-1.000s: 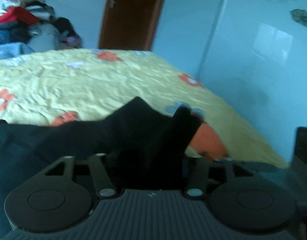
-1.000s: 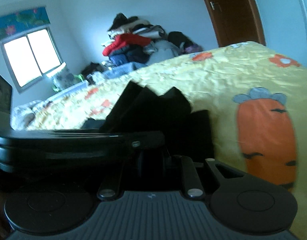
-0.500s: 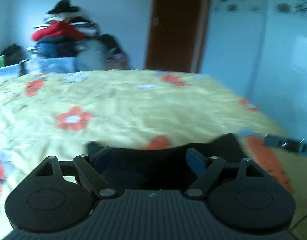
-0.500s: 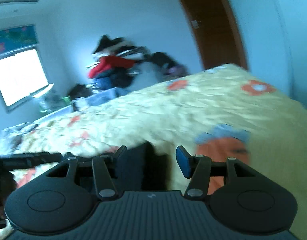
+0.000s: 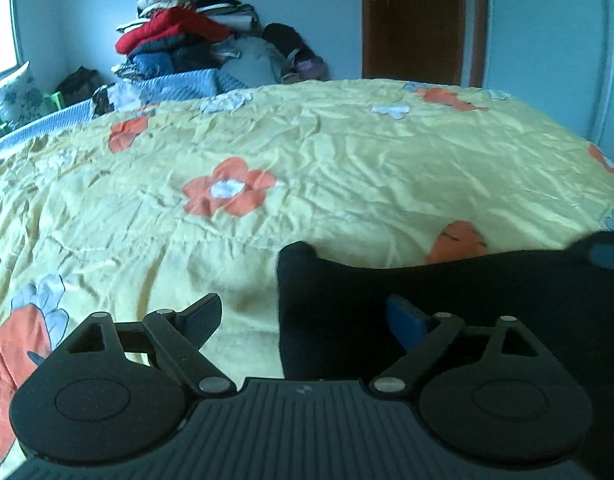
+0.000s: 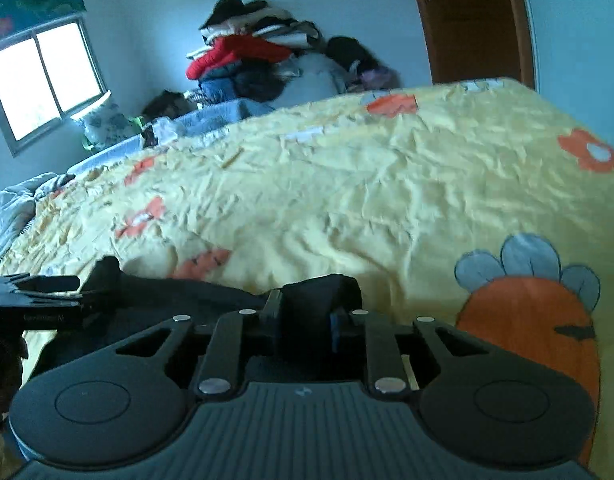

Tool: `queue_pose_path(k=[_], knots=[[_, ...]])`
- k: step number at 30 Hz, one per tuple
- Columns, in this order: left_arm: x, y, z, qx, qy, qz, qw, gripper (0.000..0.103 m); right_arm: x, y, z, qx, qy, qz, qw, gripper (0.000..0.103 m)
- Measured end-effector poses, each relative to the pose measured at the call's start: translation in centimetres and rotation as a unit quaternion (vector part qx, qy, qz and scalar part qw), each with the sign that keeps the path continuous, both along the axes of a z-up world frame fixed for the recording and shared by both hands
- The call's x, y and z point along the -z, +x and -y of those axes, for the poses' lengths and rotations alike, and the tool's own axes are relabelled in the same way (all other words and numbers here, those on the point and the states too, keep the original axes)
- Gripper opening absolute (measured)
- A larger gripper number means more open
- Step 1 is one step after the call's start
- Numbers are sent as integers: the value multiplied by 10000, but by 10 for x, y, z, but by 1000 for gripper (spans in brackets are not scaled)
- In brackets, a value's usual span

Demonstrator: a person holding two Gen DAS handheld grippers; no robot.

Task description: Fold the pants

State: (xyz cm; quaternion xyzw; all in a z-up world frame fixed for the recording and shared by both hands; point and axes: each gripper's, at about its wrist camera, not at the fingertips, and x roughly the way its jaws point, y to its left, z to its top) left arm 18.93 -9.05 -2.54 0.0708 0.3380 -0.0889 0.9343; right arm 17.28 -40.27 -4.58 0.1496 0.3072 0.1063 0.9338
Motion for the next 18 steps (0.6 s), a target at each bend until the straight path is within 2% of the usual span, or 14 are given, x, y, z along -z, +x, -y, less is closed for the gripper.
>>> queue_pose_path(k=[2, 4, 6, 9, 12, 14, 18], knots=[[-5, -7, -10, 5, -189, 31, 9998, 87, -4, -3, 4, 14, 143, 73, 9999, 28], [-10, -16, -20, 79, -335, 90, 9994, 89, -12, -16, 11, 214, 140, 220, 9994, 43], [-14, -25, -35, 253, -673, -31, 9974, 89, -15, -30, 22, 346, 82, 292, 9989, 77], [-11, -32, -59, 576, -1461, -512, 9863, 89, -10, -41, 41, 139, 449, 65, 9989, 78], [-1, -37, -77, 788, -2275, -989, 9655, 89, 0, -48, 47, -191, 777, -190, 9966, 78], [5, -41, -81, 878, -2531, -1144, 9566, 89, 4, -48, 44, -405, 835, -301, 9952, 78], [8, -50, -79, 1052, -2548, -1053, 9555, 90, 8, -47, 31, -709, 761, -344, 9940, 77]])
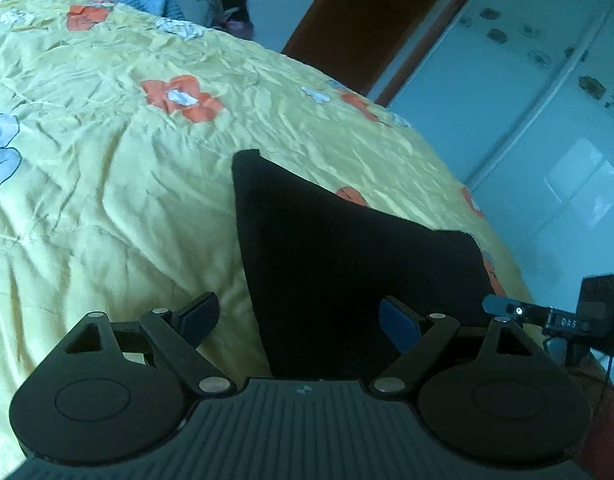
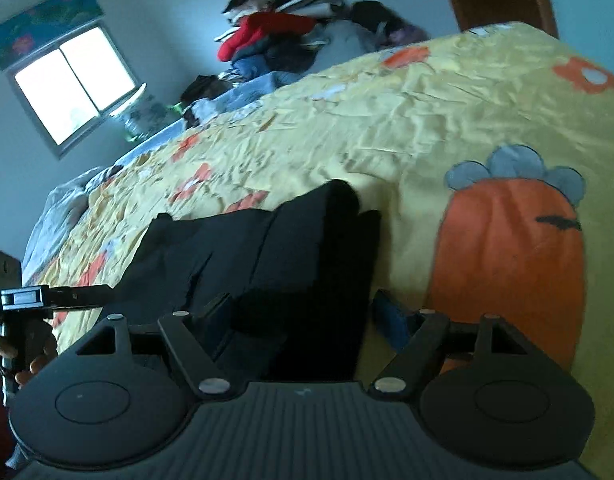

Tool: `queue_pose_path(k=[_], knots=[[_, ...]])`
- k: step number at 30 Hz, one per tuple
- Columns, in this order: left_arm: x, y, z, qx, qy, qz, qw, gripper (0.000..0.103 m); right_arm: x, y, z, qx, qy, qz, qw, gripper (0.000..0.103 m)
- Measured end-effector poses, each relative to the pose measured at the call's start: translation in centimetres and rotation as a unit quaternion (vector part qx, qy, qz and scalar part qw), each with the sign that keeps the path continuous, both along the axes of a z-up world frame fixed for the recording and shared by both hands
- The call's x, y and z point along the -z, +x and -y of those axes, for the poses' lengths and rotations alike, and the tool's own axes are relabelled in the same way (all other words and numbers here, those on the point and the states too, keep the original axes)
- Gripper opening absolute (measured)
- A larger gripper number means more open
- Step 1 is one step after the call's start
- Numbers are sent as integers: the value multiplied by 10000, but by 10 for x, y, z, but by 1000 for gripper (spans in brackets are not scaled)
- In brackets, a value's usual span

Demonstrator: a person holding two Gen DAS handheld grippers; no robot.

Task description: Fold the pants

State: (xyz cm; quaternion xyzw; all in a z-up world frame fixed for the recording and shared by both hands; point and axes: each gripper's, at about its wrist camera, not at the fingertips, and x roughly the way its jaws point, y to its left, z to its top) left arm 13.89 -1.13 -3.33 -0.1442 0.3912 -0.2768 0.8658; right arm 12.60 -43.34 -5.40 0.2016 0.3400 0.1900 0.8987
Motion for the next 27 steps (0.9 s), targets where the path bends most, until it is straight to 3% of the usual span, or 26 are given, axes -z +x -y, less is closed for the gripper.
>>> queue_pose_path(k=[4, 6, 10, 11, 12, 13, 14, 15, 17, 21, 27], knots=[[3, -8, 7, 146, 17, 182, 9997, 99, 1, -2, -7, -134, -90, 99, 9998, 78], [4, -11, 12, 166, 100, 324, 9993, 102, 4, -5, -6, -299, -48, 264, 9992, 85], [7, -13, 29, 339, 223, 546, 9977, 100, 16, -4, 11, -273, 916, 301, 9950, 84], [7, -14, 32, 344, 232, 566, 9975, 96, 18, -4, 11, -285, 1071, 264, 9935, 78], [7, -15, 36, 349, 258, 596, 9973, 88, 18, -3, 7, -300, 1039, 238, 9939, 60], [6, -16, 38, 348, 309, 604, 9971, 81, 17, -3, 2, -278, 919, 204, 9952, 50], [5, -17, 40, 254, 424, 657, 9966, 57, 17, -3, -2, -234, 858, 161, 9959, 42], [4, -16, 40, 184, 472, 680, 9964, 41, 17, -3, -4, -185, 882, 154, 9958, 37], [3, -13, 32, 76, 328, 618, 9975, 29, 16, -4, -5, -81, 930, 146, 9955, 33], [-8, -20, 24, -128, 355, 895, 9953, 20, 3, -8, -12, -16, 1161, 219, 9930, 29], [-44, -26, 7, -377, 685, 1673, 9828, 18, -44, 3, -48, -339, 1136, 783, 9899, 29]])
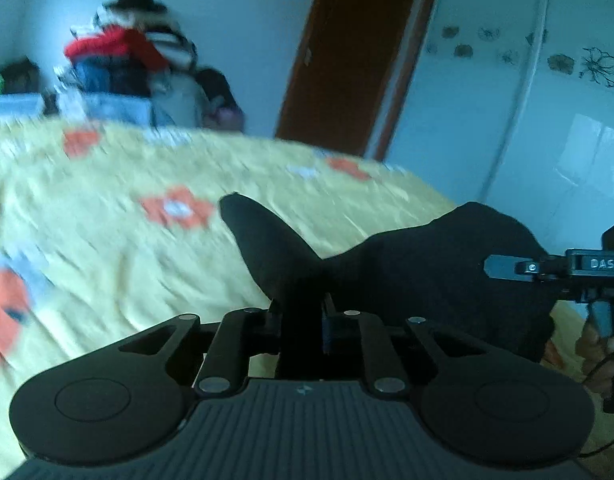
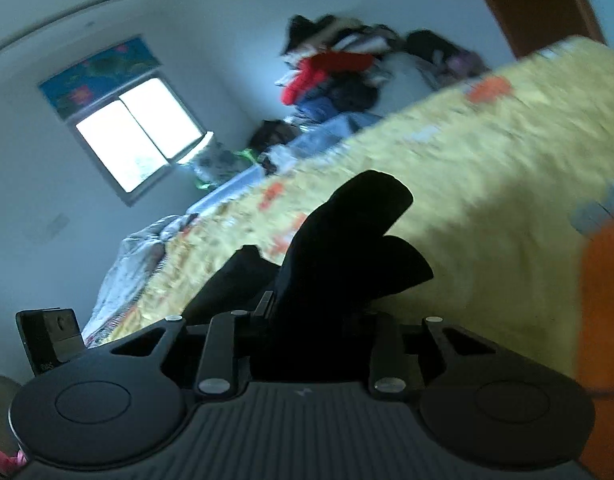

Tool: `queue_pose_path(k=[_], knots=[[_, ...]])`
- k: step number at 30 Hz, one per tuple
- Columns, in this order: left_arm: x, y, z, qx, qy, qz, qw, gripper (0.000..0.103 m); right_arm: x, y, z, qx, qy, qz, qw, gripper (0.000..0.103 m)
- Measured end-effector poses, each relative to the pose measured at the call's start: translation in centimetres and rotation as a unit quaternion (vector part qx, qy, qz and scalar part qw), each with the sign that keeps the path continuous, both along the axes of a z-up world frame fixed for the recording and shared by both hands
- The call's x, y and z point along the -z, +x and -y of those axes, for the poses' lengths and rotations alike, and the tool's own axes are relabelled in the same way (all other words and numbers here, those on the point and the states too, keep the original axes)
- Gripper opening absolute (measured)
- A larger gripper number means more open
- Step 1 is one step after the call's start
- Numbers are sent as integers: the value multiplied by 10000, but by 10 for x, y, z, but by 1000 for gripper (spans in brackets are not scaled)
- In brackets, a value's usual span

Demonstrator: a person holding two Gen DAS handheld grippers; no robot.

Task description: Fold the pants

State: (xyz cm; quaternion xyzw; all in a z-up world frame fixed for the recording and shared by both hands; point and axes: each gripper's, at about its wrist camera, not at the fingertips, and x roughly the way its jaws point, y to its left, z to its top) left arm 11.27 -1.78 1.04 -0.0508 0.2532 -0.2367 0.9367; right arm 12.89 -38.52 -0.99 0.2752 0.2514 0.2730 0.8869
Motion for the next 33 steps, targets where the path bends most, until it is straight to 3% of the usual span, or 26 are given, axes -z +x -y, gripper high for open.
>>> queue_pose_path(k=[4, 7, 11, 13, 17, 19, 21, 23, 26, 28, 30, 31, 33], knots=[[-17, 19, -29, -421, 115, 174, 9989, 18, -7, 27, -29, -111, -15, 121, 9999, 29], [-24, 36, -49, -677, 219, 129, 9974, 18, 5, 55, -49, -183, -33, -103, 9998, 29], [-13, 61, -57, -1071, 783, 149, 9910, 17, 25, 83, -71, 28, -849, -498, 9951, 35], [-1, 69, -61, -1287, 1003, -146, 9865, 25, 32, 84, -73, 61, -1095, -566, 9924, 39], [9, 63, -81, -1622, 737, -595, 9822, 27, 24, 60, -70, 317, -1659, -298, 9852, 50], [5, 52, -80, -1637, 696, -563, 9824, 34, 11, 46, -69, 786, -2055, -48, 9755, 51], [-2, 44, -71, -1520, 624, -481, 9852, 59, -6, 34, -77, 1178, -2540, 431, 9590, 53], [-7, 38, -54, -1258, 522, -435, 9897, 74, -20, 30, -90, 998, -2563, 793, 9582, 54], [-5, 32, -24, -855, 436, -454, 9943, 79, -24, 40, -118, 471, -2689, 943, 9574, 59], [5, 32, -5, -830, 601, -568, 9931, 82, -13, 51, -135, 327, -2938, 801, 9519, 59], [19, 31, 7, -924, 827, -667, 9900, 83, 6, 64, -138, 219, -2958, 402, 9541, 60], [25, 30, 11, -956, 937, -653, 9888, 84, 13, 66, -137, 219, -2972, 340, 9540, 60], [34, 24, 18, -1001, 1183, -382, 9872, 94, 22, 58, -138, 253, -3023, 445, 9518, 65]])
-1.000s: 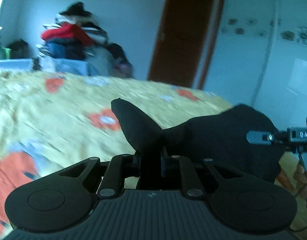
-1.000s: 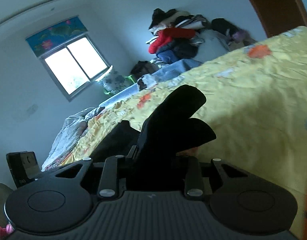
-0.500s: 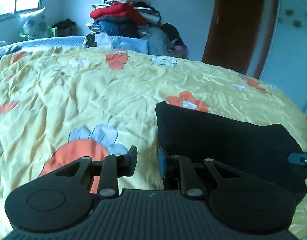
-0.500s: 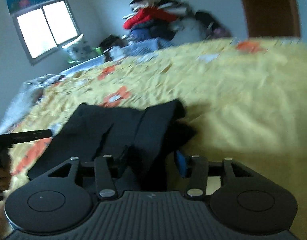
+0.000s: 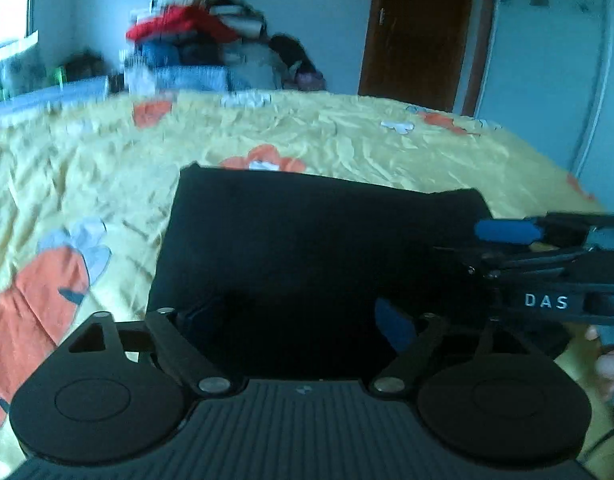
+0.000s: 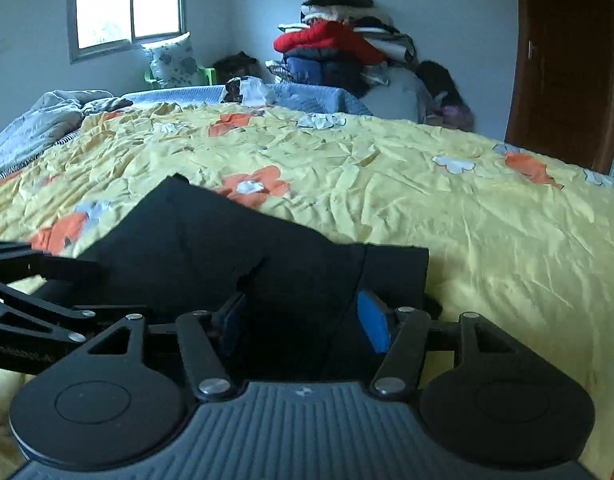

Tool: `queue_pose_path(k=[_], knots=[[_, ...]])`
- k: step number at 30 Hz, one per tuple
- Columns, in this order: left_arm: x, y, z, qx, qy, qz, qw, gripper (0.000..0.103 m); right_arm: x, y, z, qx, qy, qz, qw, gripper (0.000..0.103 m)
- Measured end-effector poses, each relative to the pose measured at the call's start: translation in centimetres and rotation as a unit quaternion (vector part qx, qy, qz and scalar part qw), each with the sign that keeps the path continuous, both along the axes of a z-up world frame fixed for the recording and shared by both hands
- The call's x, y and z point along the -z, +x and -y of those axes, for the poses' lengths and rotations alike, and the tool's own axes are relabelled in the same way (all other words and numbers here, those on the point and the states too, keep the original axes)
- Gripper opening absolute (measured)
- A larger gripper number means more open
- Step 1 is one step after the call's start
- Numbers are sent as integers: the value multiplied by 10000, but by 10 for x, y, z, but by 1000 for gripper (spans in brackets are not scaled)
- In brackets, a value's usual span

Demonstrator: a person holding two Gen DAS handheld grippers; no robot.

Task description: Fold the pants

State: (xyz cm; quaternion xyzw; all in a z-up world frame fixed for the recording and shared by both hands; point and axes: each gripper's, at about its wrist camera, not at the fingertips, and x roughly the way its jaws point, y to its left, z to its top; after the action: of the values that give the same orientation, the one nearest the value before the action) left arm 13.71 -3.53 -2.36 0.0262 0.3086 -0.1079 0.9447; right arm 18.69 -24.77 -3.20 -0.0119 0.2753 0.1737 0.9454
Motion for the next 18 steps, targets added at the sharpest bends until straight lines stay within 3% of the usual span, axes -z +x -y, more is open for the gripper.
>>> queue_pose_path(k=[2, 5, 18], knots=[[4, -4, 3, -78, 179, 123, 9997, 100, 4, -7, -5, 30, -74, 105, 9999, 67], [8, -5, 2, -152, 142, 206, 9996, 103, 10, -11, -8, 149, -92, 259, 9995, 68], [9, -6, -3, -309, 69, 278, 9991, 103, 6, -12, -20, 442, -209, 390, 9980, 75]])
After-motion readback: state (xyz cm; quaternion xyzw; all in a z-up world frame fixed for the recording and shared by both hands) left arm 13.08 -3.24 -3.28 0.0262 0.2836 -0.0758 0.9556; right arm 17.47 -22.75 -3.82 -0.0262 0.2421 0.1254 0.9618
